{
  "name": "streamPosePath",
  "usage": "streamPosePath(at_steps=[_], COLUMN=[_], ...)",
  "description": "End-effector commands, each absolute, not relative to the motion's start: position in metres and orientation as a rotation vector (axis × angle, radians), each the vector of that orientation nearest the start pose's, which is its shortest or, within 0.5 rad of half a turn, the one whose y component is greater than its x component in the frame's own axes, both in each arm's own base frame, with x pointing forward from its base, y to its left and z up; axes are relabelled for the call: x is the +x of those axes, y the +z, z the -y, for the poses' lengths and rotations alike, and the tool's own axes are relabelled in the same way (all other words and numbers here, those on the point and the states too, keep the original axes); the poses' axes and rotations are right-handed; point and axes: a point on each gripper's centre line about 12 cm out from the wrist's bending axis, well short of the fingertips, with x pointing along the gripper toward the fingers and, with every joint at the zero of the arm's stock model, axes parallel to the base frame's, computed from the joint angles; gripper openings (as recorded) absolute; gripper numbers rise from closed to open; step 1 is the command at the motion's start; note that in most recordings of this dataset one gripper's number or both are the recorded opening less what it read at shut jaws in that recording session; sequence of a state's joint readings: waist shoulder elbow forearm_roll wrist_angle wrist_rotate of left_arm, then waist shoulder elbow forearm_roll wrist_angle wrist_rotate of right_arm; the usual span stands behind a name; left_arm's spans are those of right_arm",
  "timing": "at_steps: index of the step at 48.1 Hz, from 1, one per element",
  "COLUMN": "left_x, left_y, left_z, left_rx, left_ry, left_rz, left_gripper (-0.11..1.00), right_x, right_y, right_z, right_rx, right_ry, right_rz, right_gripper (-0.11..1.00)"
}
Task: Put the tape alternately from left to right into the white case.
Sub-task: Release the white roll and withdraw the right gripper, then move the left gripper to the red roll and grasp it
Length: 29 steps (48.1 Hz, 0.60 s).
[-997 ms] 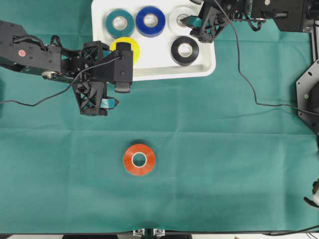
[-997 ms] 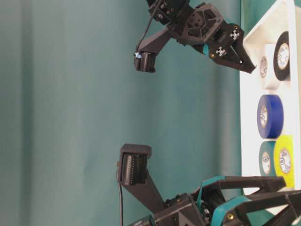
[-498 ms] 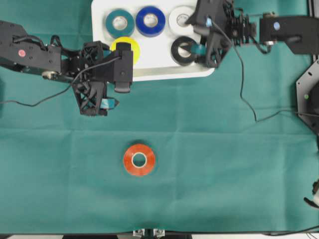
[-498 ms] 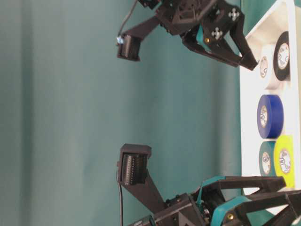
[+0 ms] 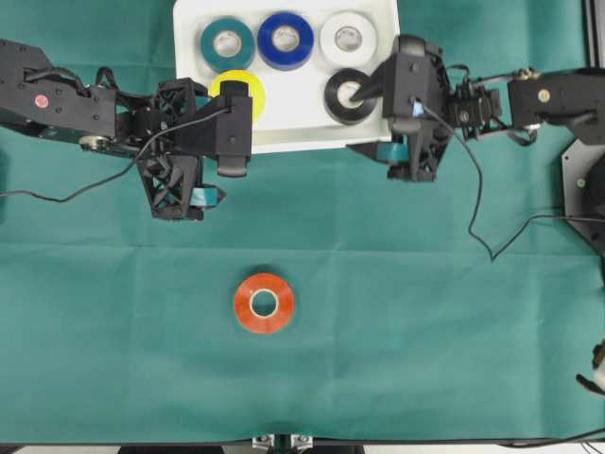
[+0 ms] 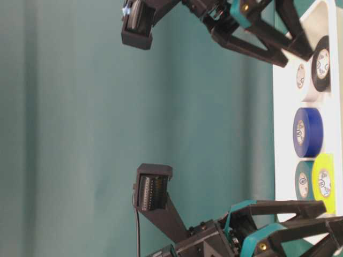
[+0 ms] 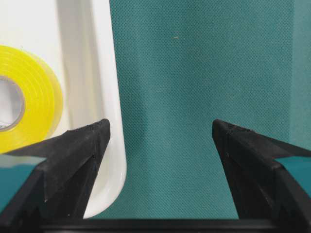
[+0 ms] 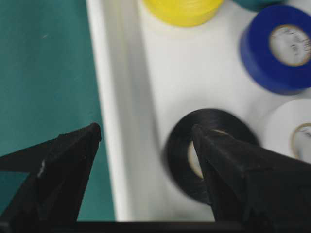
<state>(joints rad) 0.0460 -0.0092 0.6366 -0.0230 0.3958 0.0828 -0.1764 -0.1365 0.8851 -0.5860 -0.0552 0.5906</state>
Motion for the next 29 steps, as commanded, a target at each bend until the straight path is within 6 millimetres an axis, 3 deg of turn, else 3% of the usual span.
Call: streamPosePath(at_steps=[1,12,29], left_x=[0.364,0.364,0.364], left_y=[0.164,0.164,0.164], left_z=[-0.013,-0.013,-0.003], left_rx=[0.028,0.030,0.014], left_ry=[0.000,-0.001,-0.013], left_rz=[-0.980,-0.980,-0.978], left_gripper=[0.77,0.77,0.77], right_x=[0.325,0.320,0.318], right_y=[0.162,0.162,0.161], right_z=[0.045,0.027,0.026], right_rx=[0.067,0.051,0.049], right_ry=[-0.113,-0.063,-0.060], right_rz=[-0.664,-0.667,-0.669], right_gripper=[0.82,0.82,0.82])
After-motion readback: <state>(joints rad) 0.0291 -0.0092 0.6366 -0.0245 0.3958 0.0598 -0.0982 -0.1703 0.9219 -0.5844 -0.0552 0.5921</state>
